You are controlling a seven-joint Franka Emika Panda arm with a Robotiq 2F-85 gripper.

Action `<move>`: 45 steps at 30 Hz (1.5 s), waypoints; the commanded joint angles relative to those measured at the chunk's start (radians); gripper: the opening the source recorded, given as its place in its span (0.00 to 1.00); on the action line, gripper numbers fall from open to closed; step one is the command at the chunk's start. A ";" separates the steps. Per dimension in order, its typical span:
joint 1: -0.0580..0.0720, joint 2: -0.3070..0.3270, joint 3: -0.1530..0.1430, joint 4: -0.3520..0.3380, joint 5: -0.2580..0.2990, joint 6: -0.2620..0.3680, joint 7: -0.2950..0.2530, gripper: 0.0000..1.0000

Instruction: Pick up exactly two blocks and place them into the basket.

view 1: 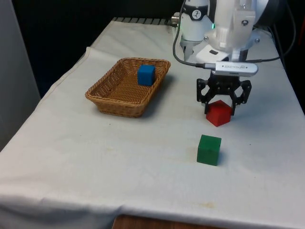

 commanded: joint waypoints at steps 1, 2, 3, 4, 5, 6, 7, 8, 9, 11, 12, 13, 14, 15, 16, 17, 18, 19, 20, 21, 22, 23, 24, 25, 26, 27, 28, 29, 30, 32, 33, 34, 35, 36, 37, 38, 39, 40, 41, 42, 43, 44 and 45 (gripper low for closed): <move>0.006 0.005 -0.005 0.004 -0.007 -0.002 0.010 0.43; 0.006 0.005 -0.005 0.004 -0.007 -0.002 0.010 0.43; 0.006 0.005 -0.005 0.004 -0.007 -0.002 0.010 0.43; 0.006 0.005 -0.005 0.004 -0.007 -0.002 0.011 0.43; 0.006 0.005 -0.006 0.004 -0.007 -0.002 0.011 0.43; 0.007 0.005 -0.006 0.004 -0.007 -0.002 0.011 0.43; 0.000 0.000 0.000 0.000 -0.001 0.000 0.001 0.43; 0.006 0.000 -0.006 0.002 -0.008 -0.004 0.010 0.43; 0.006 -0.019 -0.009 -0.004 -0.008 -0.014 0.010 0.43; 0.006 -0.035 -0.011 -0.010 -0.009 -0.023 0.010 0.43; 0.007 -0.043 -0.012 -0.013 -0.009 -0.028 0.011 0.43; 0.007 -0.050 -0.013 -0.016 -0.009 -0.033 0.011 0.43; 0.007 -0.067 -0.013 -0.022 -0.010 -0.044 0.010 0.43; 0.000 -0.046 -0.006 -0.009 -0.001 -0.036 0.002 0.43; 0.007 -0.067 -0.013 -0.022 -0.010 -0.044 0.010 0.43; 0.006 -0.076 -0.014 -0.027 -0.010 -0.048 0.010 0.43; 0.006 -0.094 -0.015 -0.035 -0.013 -0.057 0.010 0.43; 0.005 -0.105 -0.016 -0.040 -0.014 -0.062 0.009 0.43; 0.005 -0.114 -0.017 -0.044 -0.016 -0.066 0.009 0.43; 0.004 -0.123 -0.018 -0.048 -0.018 -0.070 0.009 0.43; 0.003 -0.132 -0.019 -0.051 -0.019 -0.076 0.007 0.43; 0.002 -0.140 -0.021 -0.053 -0.020 -0.082 0.005 0.43; 0.000 -0.128 -0.015 -0.048 -0.013 -0.073 0.002 0.43; 0.001 -0.154 -0.024 -0.057 -0.021 -0.092 0.003 0.43; 0.000 -0.162 -0.027 -0.058 -0.022 -0.098 0.000 0.43; 0.000 -0.169 -0.030 -0.060 -0.022 -0.104 -0.002 0.43; 0.000 -0.175 -0.032 -0.061 -0.022 -0.108 -0.005 0.43; 0.000 -0.181 -0.035 -0.062 -0.022 -0.113 -0.007 0.43; -0.002 -0.187 -0.038 -0.062 -0.021 -0.119 -0.011 0.43; -0.003 -0.197 -0.044 -0.063 -0.021 -0.127 -0.018 0.43; -0.004 -0.202 -0.048 -0.063 -0.021 -0.132 -0.022 0.43; -0.006 -0.210 -0.056 -0.063 -0.020 -0.141 -0.031 0.43; -0.003 -0.202 -0.054 -0.058 -0.016 -0.135 -0.027 0.43; -0.006 -0.214 -0.061 -0.062 -0.019 -0.144 -0.035 0.43; -0.007 -0.217 -0.066 -0.062 -0.018 -0.148 -0.040 0.43; -0.009 -0.221 -0.071 -0.062 -0.018 -0.152 -0.045 0.43; -0.009 -0.225 -0.076 -0.062 -0.018 -0.156 -0.049 0.43; -0.010 -0.230 -0.085 -0.062 -0.016 -0.161 -0.057 0.43; -0.011 -0.233 -0.090 -0.061 -0.016 -0.164 -0.061 0.43; -0.007 -0.227 -0.090 -0.058 -0.016 -0.158 -0.058 0.43; -0.012 -0.235 -0.094 -0.061 -0.016 -0.166 -0.065 0.43; -0.012 -0.236 -0.098 -0.061 -0.015 -0.168 -0.068 0.43; -0.014 -0.239 -0.103 -0.061 -0.015 -0.170 -0.073 0.43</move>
